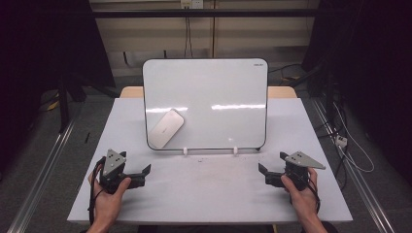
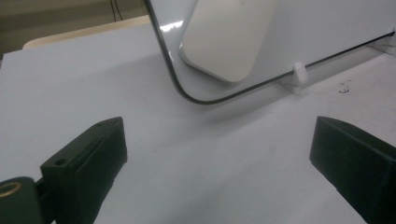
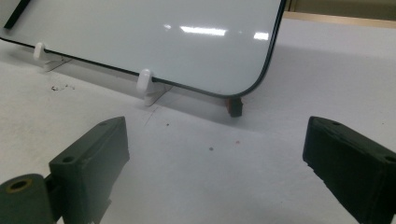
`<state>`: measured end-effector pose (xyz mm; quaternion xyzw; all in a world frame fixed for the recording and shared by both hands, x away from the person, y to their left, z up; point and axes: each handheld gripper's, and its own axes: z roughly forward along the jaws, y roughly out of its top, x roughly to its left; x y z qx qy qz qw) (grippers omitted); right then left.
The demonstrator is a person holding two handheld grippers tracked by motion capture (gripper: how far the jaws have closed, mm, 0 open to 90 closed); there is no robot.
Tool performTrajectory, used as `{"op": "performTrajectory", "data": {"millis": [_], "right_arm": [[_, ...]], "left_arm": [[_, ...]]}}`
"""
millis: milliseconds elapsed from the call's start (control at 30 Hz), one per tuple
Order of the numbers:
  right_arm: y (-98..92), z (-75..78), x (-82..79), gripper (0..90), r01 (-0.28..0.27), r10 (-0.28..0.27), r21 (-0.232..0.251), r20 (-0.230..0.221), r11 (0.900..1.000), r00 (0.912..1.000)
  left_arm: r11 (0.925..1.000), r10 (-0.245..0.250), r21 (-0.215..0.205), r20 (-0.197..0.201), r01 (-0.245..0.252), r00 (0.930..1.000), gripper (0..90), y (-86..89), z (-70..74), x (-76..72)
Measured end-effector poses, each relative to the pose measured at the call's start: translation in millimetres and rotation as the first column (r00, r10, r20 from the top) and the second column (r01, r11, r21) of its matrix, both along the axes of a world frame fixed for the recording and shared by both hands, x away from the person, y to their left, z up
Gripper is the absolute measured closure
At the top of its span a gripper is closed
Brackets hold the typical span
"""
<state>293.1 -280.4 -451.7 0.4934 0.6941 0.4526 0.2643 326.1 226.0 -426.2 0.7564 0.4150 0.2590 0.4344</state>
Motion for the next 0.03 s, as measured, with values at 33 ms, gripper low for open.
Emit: {"op": "performTrajectory", "data": {"millis": [33], "right_arm": [[0.3,0.1,0.2,7.1,0.0,0.0,0.002,-0.002,1.0,1.0]], "left_arm": [[1.0,0.0,0.0,0.0,0.0,1.0,4.2,0.0,0.0,0.0]]}}
